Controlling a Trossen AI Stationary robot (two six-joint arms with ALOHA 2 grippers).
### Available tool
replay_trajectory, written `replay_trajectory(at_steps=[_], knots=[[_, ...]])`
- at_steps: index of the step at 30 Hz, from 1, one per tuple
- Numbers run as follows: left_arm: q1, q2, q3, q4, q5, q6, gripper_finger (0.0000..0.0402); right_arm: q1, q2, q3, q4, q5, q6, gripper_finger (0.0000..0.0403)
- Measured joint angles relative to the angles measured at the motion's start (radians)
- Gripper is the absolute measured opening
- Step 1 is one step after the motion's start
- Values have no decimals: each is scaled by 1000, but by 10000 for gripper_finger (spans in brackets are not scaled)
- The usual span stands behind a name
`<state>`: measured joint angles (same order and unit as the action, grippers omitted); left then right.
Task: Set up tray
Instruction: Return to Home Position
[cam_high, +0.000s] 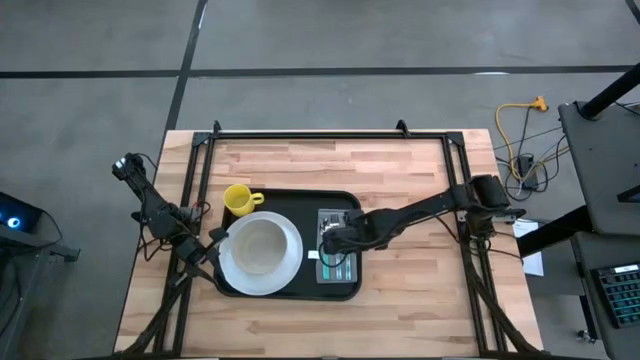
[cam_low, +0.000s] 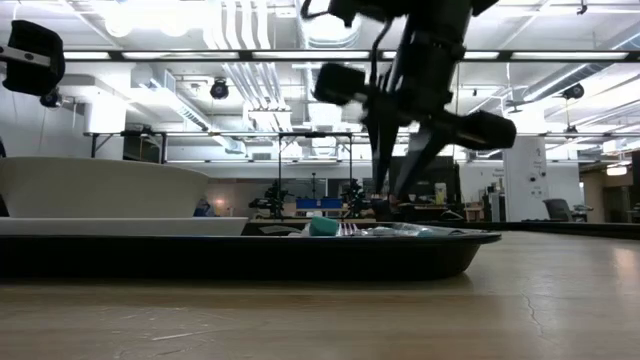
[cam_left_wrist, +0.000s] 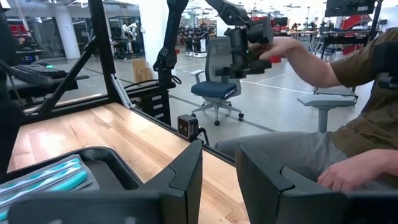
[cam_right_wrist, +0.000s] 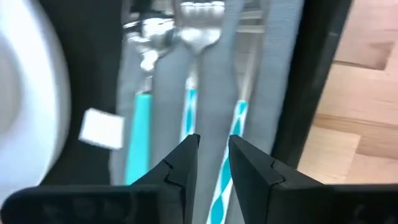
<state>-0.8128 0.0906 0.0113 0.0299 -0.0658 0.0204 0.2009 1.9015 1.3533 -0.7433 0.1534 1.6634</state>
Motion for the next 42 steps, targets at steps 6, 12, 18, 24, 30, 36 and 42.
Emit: replay_trajectory(at_steps=[6, 12, 18, 24, 30, 36, 42], knots=[[0, 0, 0, 0, 0, 0, 79, 2, -21, 1, 48, 0, -49, 82], [0, 0, 0, 0, 0, 0, 79, 2, -21, 1, 94, -2, -108, 73], [0, 0, 0, 0, 0, 0, 79, 0, -21, 1, 99, -2, -387, 68], [0, 0, 0, 0, 0, 0, 79, 5, -21, 1, 101, 2, -680, 74], [0, 0, 0, 0, 0, 0, 79, 44, -21, 0, 136, 44, -942, 81], [0, 0, 0, 0, 0, 0, 79, 127, -27, -29, 265, 79, -1309, 77], [0, 0, 0, 0, 0, 0, 79, 153, -106, -65, 293, 80, -1526, 68]])
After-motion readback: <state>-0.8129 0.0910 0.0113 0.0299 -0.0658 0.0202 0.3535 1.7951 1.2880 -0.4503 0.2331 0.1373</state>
